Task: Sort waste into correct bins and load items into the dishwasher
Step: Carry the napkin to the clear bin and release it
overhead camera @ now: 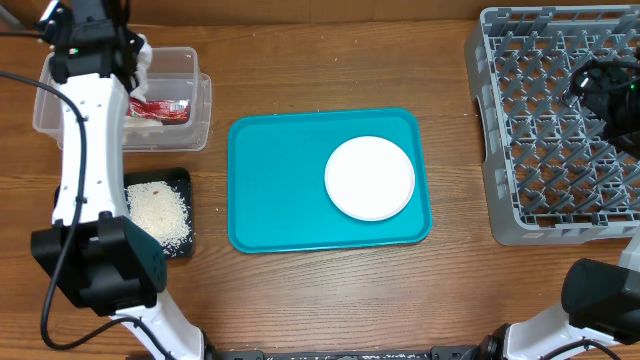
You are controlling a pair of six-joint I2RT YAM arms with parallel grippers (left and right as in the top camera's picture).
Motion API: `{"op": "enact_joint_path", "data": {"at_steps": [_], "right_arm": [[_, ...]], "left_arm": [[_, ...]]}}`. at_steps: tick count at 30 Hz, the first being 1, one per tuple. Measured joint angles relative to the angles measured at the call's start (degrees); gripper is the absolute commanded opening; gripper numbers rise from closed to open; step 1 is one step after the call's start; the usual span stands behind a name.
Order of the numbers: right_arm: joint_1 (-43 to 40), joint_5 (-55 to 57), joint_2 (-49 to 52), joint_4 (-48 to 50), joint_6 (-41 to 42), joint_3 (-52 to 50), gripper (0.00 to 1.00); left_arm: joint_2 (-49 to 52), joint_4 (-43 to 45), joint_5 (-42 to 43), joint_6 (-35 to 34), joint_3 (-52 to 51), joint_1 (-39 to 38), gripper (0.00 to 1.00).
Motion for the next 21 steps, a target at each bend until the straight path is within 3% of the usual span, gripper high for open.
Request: {"op": "enact_joint_path", "data": {"at_steps": [1,2,3,16,21], "right_arm": [[0.0,0.02,0.0,0.04,0.02,0.0,1.0],[0.0,0.02,0.0,0.0,0.02,0.0,1.0],[0.0,0.0,0.0,0.02,0.0,0.0,1.0],[0.0,0.02,0.0,0.0,0.0,0.0,1.0],[0.0,0.0,0.0,0.02,0.0,0.0,1.0]], "left_arm": [[0.9,-0.02,1.33,0.17,0.0,0.96,0.8],[1.14,-0.02,1.64,0.02,0.0,1.14,0.92],[1.84,0.0,2.6,0.33,0.0,1.68,0.98],[3.32,-0.96,6.6,0.57,0.0,3.72,1.0],[1.49,-4.02,5.6,0.59,0.0,7.72,1.0]]}}
